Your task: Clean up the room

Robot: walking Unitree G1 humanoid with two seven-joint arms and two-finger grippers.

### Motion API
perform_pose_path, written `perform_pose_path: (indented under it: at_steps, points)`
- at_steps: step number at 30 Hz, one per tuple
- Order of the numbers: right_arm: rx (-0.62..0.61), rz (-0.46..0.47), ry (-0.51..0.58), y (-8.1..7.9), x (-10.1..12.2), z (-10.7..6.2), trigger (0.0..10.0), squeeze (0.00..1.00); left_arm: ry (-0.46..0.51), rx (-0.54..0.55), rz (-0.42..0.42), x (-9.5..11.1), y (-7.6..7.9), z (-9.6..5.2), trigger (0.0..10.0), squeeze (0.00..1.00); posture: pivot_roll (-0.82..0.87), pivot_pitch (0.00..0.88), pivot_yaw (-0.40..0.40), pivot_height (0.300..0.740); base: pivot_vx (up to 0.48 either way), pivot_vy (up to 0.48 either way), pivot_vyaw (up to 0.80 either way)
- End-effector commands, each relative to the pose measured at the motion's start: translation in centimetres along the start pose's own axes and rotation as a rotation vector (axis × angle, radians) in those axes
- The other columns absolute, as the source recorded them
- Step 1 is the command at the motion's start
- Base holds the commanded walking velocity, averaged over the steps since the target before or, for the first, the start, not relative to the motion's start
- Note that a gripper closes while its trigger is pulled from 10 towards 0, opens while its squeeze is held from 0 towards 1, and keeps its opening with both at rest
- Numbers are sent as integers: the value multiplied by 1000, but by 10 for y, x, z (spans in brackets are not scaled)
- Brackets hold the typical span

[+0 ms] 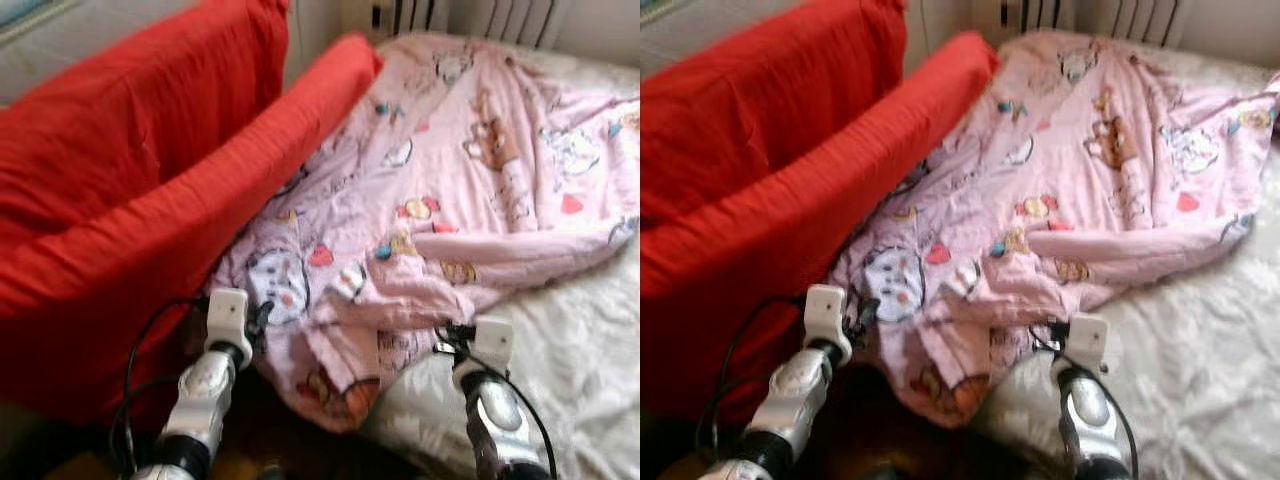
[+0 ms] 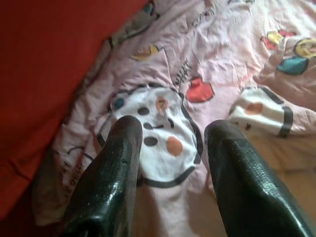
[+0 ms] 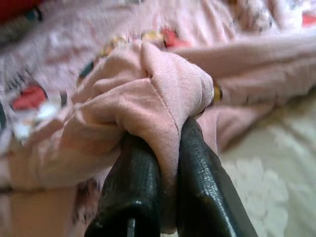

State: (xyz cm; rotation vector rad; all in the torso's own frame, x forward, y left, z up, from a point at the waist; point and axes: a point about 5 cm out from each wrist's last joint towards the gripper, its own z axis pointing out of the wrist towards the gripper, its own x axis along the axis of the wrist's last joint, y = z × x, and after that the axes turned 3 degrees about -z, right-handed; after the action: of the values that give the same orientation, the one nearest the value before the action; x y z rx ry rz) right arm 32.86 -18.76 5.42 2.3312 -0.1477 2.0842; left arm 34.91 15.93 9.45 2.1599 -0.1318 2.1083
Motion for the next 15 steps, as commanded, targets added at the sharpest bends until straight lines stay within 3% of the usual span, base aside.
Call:
perform_pose_path:
  at_steps: [1,15]
  points:
    - [-11,7,-28,1,-7,-4,10000,0,-37,19,-4,-11,-5,-6,10000,0,-44,152,37,740,0,0,0]
    - [-8,2,-20,0,-2,0,10000,0,-52,34,-25,-13,-5,-2,10000,0,-46,86,31,740,0,0,0]
